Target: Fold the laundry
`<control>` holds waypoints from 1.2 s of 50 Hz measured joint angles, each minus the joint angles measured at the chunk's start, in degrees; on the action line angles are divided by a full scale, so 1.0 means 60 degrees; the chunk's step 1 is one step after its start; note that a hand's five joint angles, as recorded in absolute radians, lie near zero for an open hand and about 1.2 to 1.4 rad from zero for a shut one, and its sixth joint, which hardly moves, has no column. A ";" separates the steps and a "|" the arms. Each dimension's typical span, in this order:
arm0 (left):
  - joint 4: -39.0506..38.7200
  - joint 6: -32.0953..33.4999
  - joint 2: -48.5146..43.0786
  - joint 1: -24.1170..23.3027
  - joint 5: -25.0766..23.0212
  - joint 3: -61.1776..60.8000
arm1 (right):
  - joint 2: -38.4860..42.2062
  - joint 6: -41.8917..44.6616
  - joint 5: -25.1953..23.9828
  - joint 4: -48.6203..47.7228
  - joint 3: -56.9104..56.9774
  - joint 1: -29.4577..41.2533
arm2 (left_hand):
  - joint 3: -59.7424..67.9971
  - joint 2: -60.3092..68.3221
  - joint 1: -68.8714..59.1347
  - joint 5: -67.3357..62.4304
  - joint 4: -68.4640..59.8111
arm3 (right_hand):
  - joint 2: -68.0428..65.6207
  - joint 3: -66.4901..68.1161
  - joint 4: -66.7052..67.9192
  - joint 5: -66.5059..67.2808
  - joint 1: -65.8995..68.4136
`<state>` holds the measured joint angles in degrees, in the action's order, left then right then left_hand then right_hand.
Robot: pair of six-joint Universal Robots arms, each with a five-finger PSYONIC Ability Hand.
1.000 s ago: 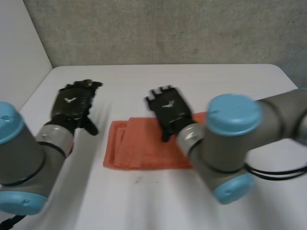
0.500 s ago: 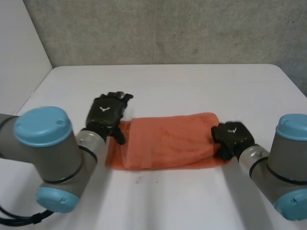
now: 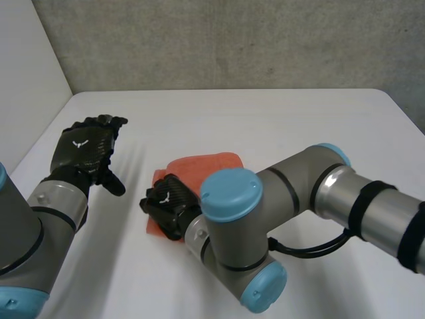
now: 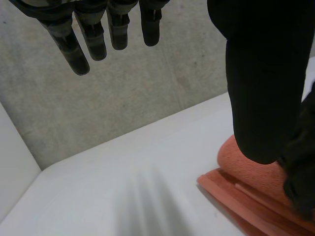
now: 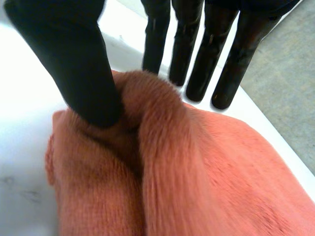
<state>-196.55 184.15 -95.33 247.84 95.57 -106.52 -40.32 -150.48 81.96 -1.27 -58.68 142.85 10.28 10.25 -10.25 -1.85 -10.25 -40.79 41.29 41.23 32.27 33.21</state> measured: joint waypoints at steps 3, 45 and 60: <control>0.0000 -0.0003 -0.0019 0.0073 -0.0012 0.0093 | -0.0051 -0.0080 0.0172 -0.0007 0.0073 0.0050 | 0.0000 0.0000 0.0000 0.0000 -0.0001 | 0.3412 -0.3428 -0.3314 -0.3223 -0.2641; 0.2123 -0.1989 -0.4846 -0.2142 -0.0597 0.4636 | -0.2240 -0.5538 -0.0133 0.0831 -0.1806 -0.4046 | 0.0023 0.0025 -0.0031 0.0000 -0.0025 | 0.4669 -0.4823 -0.4642 -0.4702 -0.3510; 0.3066 -0.0743 -0.5123 -0.1284 -0.0358 0.4292 | -0.0433 -0.5618 -0.0259 0.1441 -0.0165 -0.3247 | 0.0023 0.0028 -0.0029 0.0000 -0.0025 | 0.4669 -0.4823 -0.4642 -0.4702 -0.3510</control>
<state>-178.16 179.69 -126.07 240.14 93.42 -80.77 -42.92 -184.19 80.41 7.37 -59.68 123.36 10.41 10.42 -10.42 -1.85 -10.41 -12.77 12.35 13.38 4.06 12.14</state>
